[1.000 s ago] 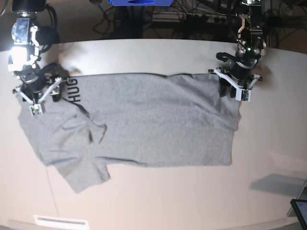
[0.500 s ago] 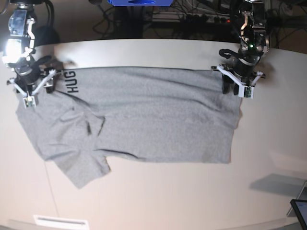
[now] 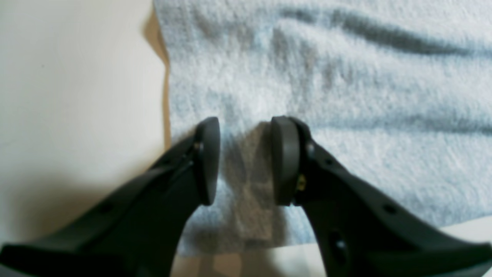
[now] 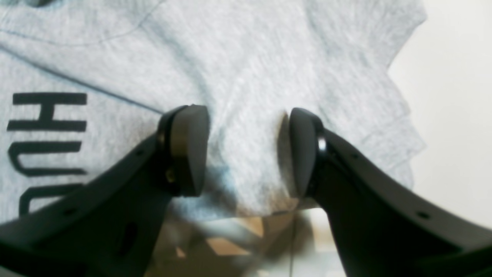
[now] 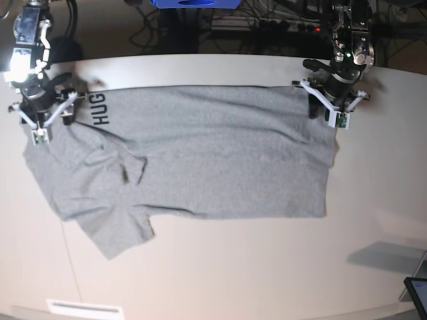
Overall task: Fold the T-shirt properly
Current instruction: 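Drag the collar edge with both grippers away from the hem, then open both grippers and raise them off the shirt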
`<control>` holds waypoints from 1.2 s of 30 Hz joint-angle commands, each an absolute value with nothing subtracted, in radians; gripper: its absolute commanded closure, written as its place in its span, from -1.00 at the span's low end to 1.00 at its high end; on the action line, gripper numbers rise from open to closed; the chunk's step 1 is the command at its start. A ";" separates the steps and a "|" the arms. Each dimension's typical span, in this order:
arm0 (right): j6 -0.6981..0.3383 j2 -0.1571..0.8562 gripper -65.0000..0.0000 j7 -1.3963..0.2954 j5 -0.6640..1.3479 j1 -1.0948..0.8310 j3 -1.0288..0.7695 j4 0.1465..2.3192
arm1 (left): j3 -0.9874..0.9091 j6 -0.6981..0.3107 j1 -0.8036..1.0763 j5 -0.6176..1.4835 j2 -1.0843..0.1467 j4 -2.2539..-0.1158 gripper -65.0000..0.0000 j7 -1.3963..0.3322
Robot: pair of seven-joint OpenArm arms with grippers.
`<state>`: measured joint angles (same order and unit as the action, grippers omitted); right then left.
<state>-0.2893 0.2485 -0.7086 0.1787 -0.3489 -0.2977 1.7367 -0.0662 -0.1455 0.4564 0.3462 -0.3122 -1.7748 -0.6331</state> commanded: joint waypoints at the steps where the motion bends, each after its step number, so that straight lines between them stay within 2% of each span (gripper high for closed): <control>1: -0.286 0.260 0.00 -0.702 0.177 -0.358 -0.305 1.770 | -0.090 -0.139 0.481 0.325 -0.326 -1.773 0.31 -0.691; 26: -0.285 0.248 0.00 -0.705 0.177 -0.364 -0.306 1.871 | -0.147 -0.139 0.486 0.326 -0.337 -1.925 0.31 -0.699; 33: -0.285 0.252 -0.01 -0.705 0.177 -0.295 -0.355 1.873 | -0.266 -0.142 0.383 0.329 -0.292 -2.002 0.30 -0.848; 36: -0.291 0.257 -0.02 -0.707 0.177 -0.242 -0.407 1.873 | -0.341 -0.206 0.312 0.424 -0.285 -2.003 0.28 -0.940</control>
<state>-0.2924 0.2451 -0.7292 0.1768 -0.2501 -0.4030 1.8503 -0.3317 -0.2142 0.3138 0.4339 -0.2695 -1.9854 -0.9741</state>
